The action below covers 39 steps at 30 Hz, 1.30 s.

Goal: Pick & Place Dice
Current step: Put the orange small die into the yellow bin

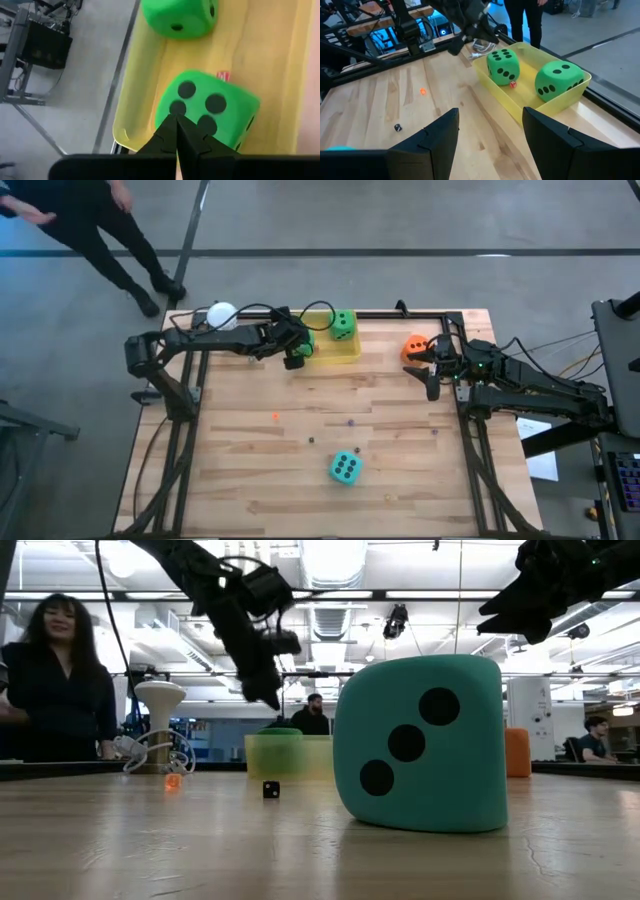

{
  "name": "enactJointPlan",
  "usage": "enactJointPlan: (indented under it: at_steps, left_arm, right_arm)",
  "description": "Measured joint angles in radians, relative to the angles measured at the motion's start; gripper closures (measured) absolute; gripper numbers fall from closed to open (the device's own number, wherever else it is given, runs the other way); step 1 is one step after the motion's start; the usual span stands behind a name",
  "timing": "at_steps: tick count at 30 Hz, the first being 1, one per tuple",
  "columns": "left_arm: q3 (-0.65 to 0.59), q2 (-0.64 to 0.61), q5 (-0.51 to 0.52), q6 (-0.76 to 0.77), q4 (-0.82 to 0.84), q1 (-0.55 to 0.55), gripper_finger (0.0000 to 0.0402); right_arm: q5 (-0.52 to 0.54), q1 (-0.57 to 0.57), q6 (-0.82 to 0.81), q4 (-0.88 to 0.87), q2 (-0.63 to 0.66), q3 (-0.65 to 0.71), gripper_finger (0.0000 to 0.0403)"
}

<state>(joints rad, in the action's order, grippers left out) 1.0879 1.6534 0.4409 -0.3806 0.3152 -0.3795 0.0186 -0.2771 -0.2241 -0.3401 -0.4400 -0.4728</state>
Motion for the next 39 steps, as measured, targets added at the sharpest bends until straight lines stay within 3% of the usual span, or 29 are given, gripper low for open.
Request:
enactJointPlan:
  at_steps: [6,12,15,21,32,39]
  left_arm:
    - [0.035,-0.088,-0.108,0.05,0.096,0.036,0.0371]
    - [0.025,-0.196,-0.434,0.184,0.199,0.093,0.0313]
    - [0.002,-0.216,-0.525,0.228,0.277,0.149,0.0293]
    - [-0.054,-0.218,-0.532,0.289,0.45,0.273,0.0264]
    - [-0.221,-0.218,-0.53,0.39,0.422,0.359,0.0205]
    - [-0.291,-0.218,-0.512,0.376,0.292,0.359,0.0196]
  right_arm:
    - [0.0,0.0,0.003,-0.001,0.0,0.0,0.0188]
    - [0.0,0.0,0.007,-0.025,-0.002,0.002,0.0188]
    - [0.0,0.0,0.0,-0.026,-0.003,0.006,0.0188]
    - [0.0,0.0,-0.01,-0.024,-0.028,0.008,0.0188]
    - [-0.041,0.0,-0.031,0.052,-0.189,0.009,0.0188]
    - [-0.08,0.002,-0.029,0.173,-0.34,-0.004,0.0188]
